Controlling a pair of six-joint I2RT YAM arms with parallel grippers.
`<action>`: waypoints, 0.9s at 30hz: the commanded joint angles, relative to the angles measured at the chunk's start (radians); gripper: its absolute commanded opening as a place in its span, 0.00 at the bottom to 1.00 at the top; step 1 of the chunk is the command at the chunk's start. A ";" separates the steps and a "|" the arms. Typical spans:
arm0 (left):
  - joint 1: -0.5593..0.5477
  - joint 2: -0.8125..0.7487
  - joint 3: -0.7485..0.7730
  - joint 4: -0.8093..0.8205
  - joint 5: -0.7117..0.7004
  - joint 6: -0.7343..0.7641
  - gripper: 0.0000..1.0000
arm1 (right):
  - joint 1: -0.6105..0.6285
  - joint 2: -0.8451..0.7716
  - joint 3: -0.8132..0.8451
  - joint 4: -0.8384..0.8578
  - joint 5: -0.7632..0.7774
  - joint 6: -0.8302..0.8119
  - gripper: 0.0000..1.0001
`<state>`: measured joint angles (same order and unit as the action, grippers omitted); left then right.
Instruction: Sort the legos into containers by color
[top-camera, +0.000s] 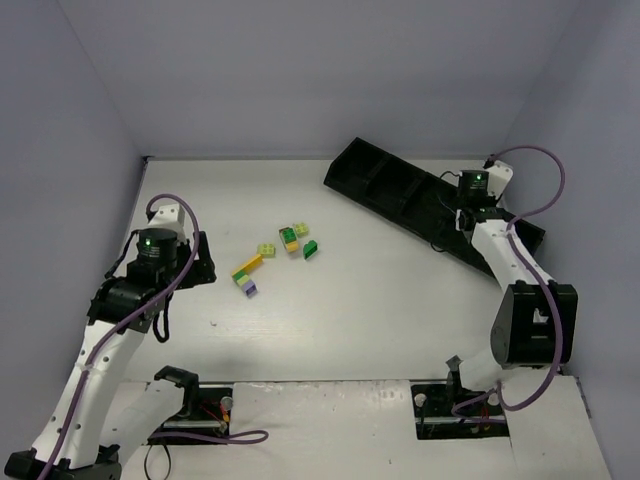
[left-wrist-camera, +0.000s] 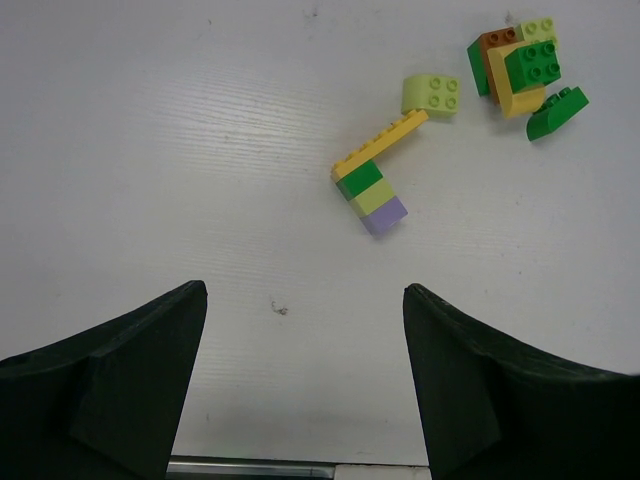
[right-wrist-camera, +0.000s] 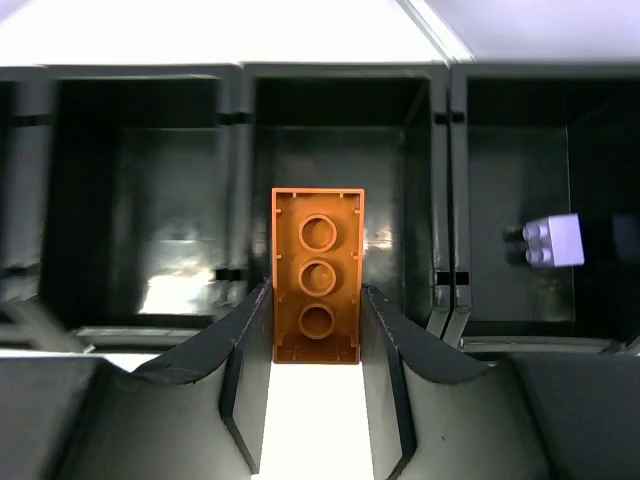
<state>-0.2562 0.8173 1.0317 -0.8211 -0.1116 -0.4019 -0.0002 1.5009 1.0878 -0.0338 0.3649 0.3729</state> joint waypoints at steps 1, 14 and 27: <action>-0.005 -0.006 0.005 0.043 0.000 -0.011 0.73 | -0.050 0.057 0.012 -0.009 0.055 0.083 0.04; -0.005 -0.009 -0.007 0.048 -0.002 -0.003 0.73 | -0.063 0.141 0.061 -0.038 -0.003 0.003 0.66; -0.006 0.013 -0.007 0.060 0.006 0.000 0.73 | 0.362 0.099 0.098 0.097 -0.340 -0.310 0.80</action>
<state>-0.2562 0.8249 1.0039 -0.8097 -0.1074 -0.4015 0.3000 1.6203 1.1488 -0.0116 0.1680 0.1646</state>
